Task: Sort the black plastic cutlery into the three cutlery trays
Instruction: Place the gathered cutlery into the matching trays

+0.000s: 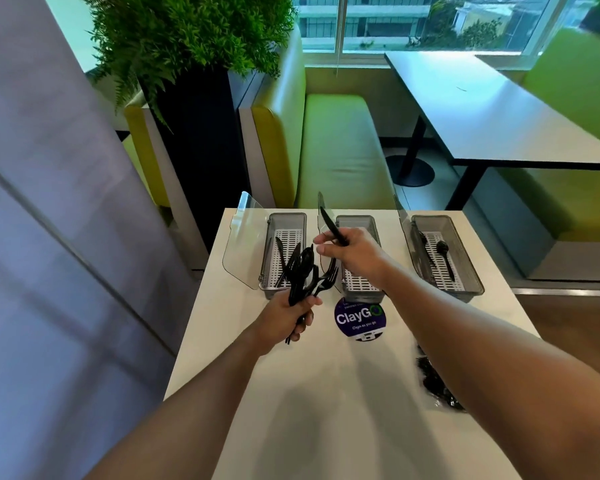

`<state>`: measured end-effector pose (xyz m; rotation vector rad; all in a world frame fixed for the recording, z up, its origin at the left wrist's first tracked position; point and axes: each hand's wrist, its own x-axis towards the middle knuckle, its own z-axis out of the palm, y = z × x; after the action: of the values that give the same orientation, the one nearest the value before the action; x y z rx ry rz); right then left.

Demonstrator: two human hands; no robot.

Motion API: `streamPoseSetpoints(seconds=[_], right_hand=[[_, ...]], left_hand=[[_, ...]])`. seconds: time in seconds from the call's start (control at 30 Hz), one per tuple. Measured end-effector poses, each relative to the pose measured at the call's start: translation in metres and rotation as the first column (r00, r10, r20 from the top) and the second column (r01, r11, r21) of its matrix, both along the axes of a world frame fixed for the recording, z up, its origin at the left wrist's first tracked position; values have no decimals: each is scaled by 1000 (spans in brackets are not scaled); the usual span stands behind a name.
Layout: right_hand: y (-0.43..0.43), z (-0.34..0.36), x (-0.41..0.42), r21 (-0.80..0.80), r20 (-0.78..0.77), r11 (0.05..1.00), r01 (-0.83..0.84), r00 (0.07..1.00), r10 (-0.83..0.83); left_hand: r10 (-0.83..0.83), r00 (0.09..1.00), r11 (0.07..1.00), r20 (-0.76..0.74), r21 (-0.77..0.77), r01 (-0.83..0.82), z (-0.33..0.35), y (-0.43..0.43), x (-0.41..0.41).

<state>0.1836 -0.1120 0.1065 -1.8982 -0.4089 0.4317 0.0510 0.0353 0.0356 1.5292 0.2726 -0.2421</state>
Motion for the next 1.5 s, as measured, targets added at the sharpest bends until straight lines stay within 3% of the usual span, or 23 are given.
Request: streamPoseSetpoints(seconds=[0.27, 0.37, 0.53, 0.73, 0.87, 1.0, 1.23, 1.5], right_hand=[[19, 1, -3, -90, 20, 989, -118, 993, 120], [23, 7, 2, -27, -93, 994, -103, 991, 100], [26, 17, 19, 255, -330, 957, 141, 943, -51], [52, 28, 36, 428, -372, 813, 395, 897, -240], [83, 27, 50, 375, -307, 820, 432, 893, -329], [117, 10, 57, 322, -413, 859, 398, 876, -250], [167, -63, 85, -141, -468, 967, 212, 847, -254], [189, -109, 99, -319, -381, 922, 218, 862, -335]], left_hand=[[-77, 997, 995, -27, 63, 78, 2, 23, -7], [-56, 998, 997, -11, 59, 57, 2, 33, -8], [-19, 1000, 999, -15, 51, 19, -2, 49, -7], [66, 998, 998, -24, -3, -66, -11, 64, -12], [154, 988, 987, -27, -41, -155, -16, 80, -16], [197, 980, 979, -8, -43, -197, -18, 97, -17], [203, 979, 977, 26, -69, -201, -14, 112, -7], [201, 979, 968, -9, -154, -200, -18, 110, 5]])
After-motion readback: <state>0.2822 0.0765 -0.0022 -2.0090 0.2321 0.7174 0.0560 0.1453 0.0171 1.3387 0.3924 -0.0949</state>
